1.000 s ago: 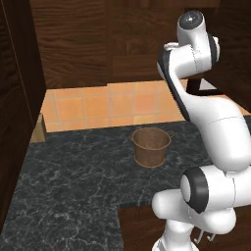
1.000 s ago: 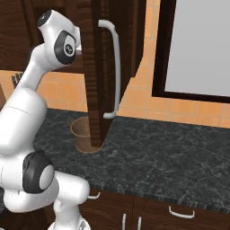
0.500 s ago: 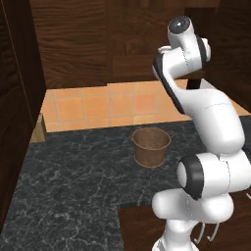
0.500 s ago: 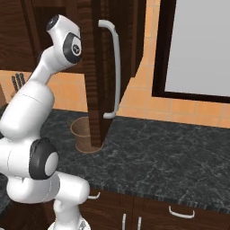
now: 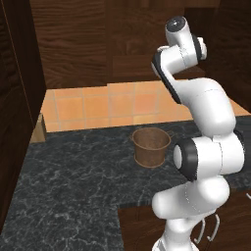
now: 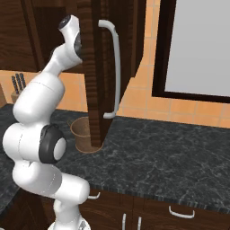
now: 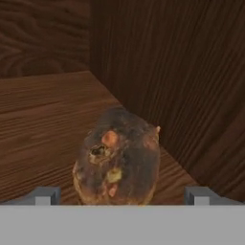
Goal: Open the cabinet, pick up the bread from the cabinet and place it in the basket. Then move the basket to the dining counter.
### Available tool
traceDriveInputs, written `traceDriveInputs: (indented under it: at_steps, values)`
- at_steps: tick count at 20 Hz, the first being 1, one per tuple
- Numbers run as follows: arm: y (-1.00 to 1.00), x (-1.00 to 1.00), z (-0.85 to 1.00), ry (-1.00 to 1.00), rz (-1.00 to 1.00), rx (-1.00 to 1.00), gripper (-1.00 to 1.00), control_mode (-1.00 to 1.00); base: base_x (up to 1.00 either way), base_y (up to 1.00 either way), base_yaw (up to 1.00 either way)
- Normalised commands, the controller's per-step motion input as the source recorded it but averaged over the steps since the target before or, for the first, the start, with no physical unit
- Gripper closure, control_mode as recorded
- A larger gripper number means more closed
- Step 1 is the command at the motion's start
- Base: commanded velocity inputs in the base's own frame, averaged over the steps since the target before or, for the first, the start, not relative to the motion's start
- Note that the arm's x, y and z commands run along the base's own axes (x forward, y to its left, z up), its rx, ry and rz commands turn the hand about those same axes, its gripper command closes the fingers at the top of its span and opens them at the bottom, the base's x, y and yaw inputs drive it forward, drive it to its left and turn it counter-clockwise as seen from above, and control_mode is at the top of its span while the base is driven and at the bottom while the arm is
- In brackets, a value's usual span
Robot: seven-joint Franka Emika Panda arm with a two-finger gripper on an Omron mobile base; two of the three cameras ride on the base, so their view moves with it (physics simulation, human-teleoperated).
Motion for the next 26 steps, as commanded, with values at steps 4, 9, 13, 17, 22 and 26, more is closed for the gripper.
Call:
traceDriveInputs:
  at_steps: [4,9,13,17,22,26]
  values:
    - [-0.15,0.34,-0.12,0.0,0.0,0.0,-1.0,-1.0,0.0,0.0,0.0]
    - [-0.08,0.29,-0.19,0.0,0.0,0.0,-1.0,-1.0,0.0,0.0,0.0]
    - [-0.03,0.16,-0.32,0.0,0.0,0.0,1.0,-1.0,0.0,0.0,0.0]
    - [0.0,-0.15,-0.47,0.0,0.0,0.01,1.0,-1.0,0.0,0.0,0.0]
    - [0.44,-0.89,-0.15,-0.1,0.0,0.11,1.0,-1.0,0.0,0.0,0.0]
    - [0.59,-1.0,0.01,0.0,0.02,0.11,1.0,-1.0,0.0,0.0,0.0]
